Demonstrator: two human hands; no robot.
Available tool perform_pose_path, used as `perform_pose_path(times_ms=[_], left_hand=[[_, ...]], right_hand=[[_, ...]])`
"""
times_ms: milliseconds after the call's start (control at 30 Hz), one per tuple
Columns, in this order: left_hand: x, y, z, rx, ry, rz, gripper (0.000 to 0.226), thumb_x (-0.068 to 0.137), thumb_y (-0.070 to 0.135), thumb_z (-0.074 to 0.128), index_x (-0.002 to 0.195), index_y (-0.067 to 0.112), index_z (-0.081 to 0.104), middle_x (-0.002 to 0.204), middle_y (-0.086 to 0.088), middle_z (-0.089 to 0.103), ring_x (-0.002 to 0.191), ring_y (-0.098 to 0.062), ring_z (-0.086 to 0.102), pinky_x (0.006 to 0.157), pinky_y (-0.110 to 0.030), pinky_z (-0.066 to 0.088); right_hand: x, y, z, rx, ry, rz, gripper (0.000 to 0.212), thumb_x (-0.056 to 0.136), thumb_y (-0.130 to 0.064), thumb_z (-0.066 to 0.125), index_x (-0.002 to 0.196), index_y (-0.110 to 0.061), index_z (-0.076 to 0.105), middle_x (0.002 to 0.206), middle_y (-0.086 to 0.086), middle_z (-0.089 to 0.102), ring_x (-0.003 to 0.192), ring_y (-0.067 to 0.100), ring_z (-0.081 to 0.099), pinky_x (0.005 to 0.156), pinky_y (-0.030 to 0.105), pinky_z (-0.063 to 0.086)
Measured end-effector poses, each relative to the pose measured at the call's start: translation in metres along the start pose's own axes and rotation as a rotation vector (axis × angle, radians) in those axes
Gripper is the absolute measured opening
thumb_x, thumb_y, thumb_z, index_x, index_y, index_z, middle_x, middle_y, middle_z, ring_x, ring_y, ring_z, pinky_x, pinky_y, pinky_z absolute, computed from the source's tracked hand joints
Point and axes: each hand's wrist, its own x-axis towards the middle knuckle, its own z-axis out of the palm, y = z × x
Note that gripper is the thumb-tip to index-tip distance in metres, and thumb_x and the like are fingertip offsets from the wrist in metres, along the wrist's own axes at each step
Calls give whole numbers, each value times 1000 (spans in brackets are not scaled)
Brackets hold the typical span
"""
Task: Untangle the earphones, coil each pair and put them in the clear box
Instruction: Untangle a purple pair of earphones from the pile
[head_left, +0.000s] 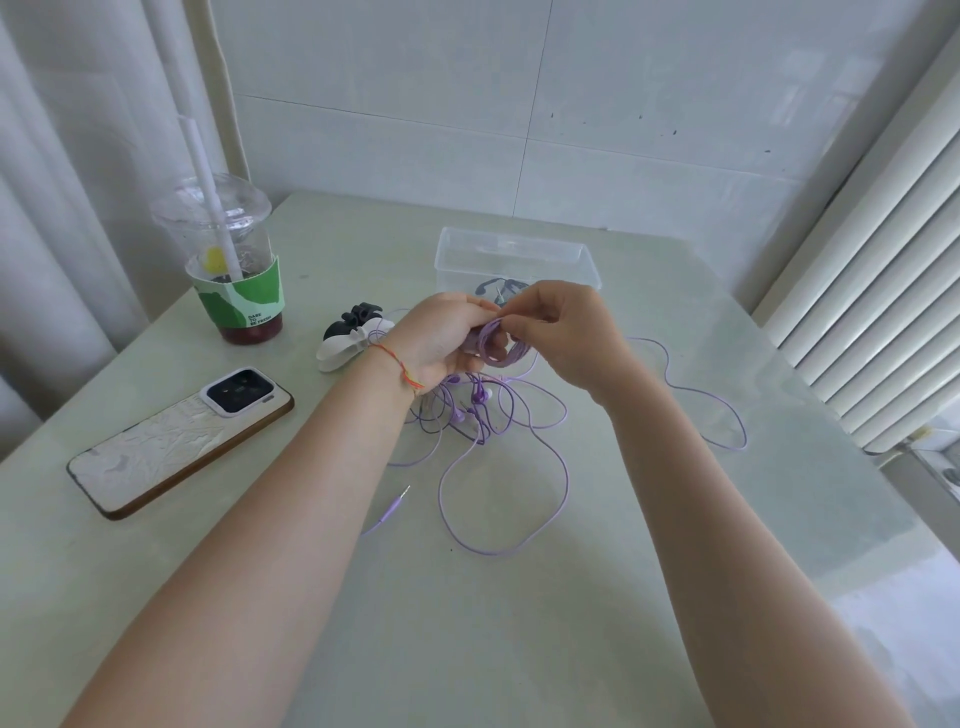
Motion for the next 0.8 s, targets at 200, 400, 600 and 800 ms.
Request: perform_pose_path(times_ms=[200,400,600,800], left_hand=[[6,7,-23,199,388,171,17,90,11,52,83,15,67,80,-4,63,80,-21,59,61,-28,51],[1,0,-56,850,713,15,42,87,14,42,120,27,63,133,-8,49,129,-31,36,105,-43,28],[10,-17,-87,1018,340,-91,32,66,35,36,72,15,61,91,-16,64,90,-36,58,76,-35,44],[8,-19,-82,936,366,-78,5,72,36,65,78,36,66,113,1,68,108,-29,59,94,-39,50]], right_hand=[[5,4,-8,179,197,61,6,84,-3,68,86,-9,70,78,2,70,71,13,63,67,21,49],[5,-7,11,774,-241,324,23,95,-8,55,113,4,61,118,26,62,99,30,61,88,40,56],[-4,-23,59,877,-449,485,20,98,-11,49,95,-8,68,86,5,67,76,18,63,98,55,44],[7,-8,60,896,-88,553,9,95,-13,57,98,-10,65,76,2,56,69,14,53,84,43,48]])
